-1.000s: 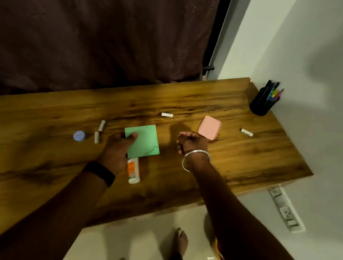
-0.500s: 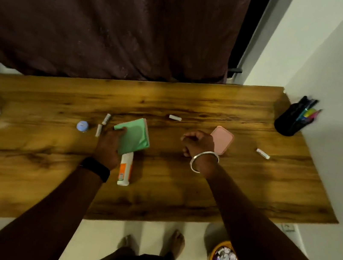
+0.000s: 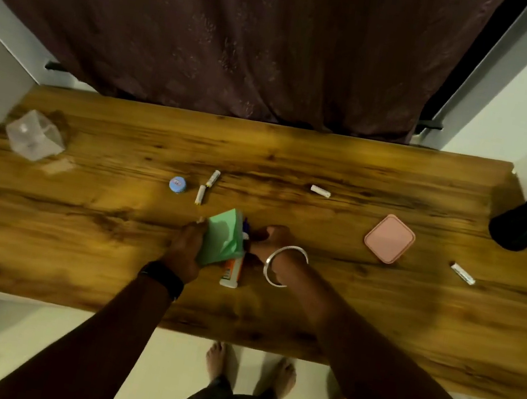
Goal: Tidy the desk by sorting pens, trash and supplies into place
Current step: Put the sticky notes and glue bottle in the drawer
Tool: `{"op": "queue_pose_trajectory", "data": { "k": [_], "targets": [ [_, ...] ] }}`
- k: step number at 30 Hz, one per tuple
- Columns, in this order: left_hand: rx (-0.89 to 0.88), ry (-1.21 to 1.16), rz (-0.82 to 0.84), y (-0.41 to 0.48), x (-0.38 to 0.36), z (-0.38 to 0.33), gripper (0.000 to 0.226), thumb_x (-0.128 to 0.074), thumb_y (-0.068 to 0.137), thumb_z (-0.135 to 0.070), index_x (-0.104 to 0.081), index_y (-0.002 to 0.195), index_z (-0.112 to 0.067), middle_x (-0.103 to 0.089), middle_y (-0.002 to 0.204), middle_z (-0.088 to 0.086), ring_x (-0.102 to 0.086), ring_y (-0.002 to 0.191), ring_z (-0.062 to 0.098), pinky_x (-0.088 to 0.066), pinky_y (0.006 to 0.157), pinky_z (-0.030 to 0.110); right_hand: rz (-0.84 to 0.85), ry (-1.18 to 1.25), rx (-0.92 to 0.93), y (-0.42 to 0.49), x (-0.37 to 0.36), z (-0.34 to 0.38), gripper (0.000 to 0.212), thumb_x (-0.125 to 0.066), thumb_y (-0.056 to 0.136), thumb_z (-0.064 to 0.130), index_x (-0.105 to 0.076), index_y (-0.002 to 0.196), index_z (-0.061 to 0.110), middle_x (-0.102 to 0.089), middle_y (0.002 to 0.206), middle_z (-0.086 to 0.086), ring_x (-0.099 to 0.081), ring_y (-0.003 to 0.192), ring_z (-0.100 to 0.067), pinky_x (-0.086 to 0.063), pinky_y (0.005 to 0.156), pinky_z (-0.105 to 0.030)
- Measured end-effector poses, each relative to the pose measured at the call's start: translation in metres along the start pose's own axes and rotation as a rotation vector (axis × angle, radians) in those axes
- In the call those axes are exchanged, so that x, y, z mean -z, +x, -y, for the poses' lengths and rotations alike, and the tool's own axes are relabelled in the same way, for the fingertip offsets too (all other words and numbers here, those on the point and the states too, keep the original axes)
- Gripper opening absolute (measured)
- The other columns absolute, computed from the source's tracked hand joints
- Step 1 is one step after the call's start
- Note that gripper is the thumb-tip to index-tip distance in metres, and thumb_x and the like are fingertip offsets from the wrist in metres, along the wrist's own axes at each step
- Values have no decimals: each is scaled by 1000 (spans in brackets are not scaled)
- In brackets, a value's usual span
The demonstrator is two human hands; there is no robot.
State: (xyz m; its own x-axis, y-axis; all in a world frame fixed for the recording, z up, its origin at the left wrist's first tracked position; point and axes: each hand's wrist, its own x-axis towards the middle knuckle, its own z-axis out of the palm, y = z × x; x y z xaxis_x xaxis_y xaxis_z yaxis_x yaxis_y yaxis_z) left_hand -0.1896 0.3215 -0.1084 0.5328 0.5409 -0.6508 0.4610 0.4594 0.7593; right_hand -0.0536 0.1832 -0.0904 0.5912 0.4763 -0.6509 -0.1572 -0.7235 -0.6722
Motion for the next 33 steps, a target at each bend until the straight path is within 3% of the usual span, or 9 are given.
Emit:
{"op": "queue_pose_trajectory", "data": {
  "k": [2,5,8,12,15,20,26,30,33],
  "targets": [
    [-11,-56,-11,1,-2,1,45,-64,93,-64,-66,116,-25,-69,125,11,-68,114,32,-62,95,42,-18,-40,9,5,-8,1,15,-80,79,27,-72,91,21,-76,94,-9,-72,81,-32,-62,78,-51],
    [46,-268,-4,12,8,11,63,-71,89,-57,-65,134,-13,-68,136,16,-66,124,40,-53,103,61,-5,5,-13,5,-7,5,9,-78,82,22,-72,89,20,-76,94,-11,-73,81,-33,-62,77,-51],
    [62,-355,60,-6,7,-4,58,-62,98,-49,-59,141,-10,-66,139,18,-64,128,39,-55,102,57,48,215,-70,-5,-1,15,18,-78,85,17,-72,101,11,-75,98,-14,-73,83,-30,-63,74,-45],
    [1,-464,150,-16,17,-15,54,-53,104,-42,-56,146,-8,-64,142,18,-62,130,37,-61,95,48,36,387,45,-18,7,33,33,-80,82,13,-68,112,7,-74,104,-14,-71,84,-23,-58,59,-30],
    [-61,-413,160,-33,35,-23,53,-61,100,-43,-60,143,-11,-67,139,16,-68,119,31,-64,88,43,-25,330,212,-23,10,46,42,-86,75,14,-68,113,12,-73,102,-5,-69,83,-17,-58,65,-27],
    [-177,-102,146,-60,60,-42,34,-76,89,-27,-70,119,-14,-78,113,14,-75,103,35,-64,75,40,-58,186,417,-24,-3,68,46,-91,67,16,-67,107,19,-74,103,-1,-70,96,-24,-58,84,-39],
    [-347,110,289,-66,73,-45,45,-84,82,-12,-61,117,5,-76,111,20,-76,93,33,-64,81,48,9,106,472,-27,-41,90,42,-89,71,15,-69,108,15,-75,100,-2,-71,90,-17,-56,76,-26],
    [-384,31,243,-68,84,-36,34,-79,87,-4,-61,114,6,-77,109,19,-76,94,32,-64,79,44,119,159,461,-27,-65,100,27,-85,79,25,-74,103,18,-77,97,-3,-72,87,-14,-58,79,-29],
    [-387,-75,153,-66,99,-30,21,-79,87,-5,-64,102,-4,-78,102,16,-76,88,29,-61,71,40,26,153,470,-14,-78,111,25,-75,89,35,-75,94,10,-76,81,-8,-71,72,-16,-59,70,-36]
  ]
}}
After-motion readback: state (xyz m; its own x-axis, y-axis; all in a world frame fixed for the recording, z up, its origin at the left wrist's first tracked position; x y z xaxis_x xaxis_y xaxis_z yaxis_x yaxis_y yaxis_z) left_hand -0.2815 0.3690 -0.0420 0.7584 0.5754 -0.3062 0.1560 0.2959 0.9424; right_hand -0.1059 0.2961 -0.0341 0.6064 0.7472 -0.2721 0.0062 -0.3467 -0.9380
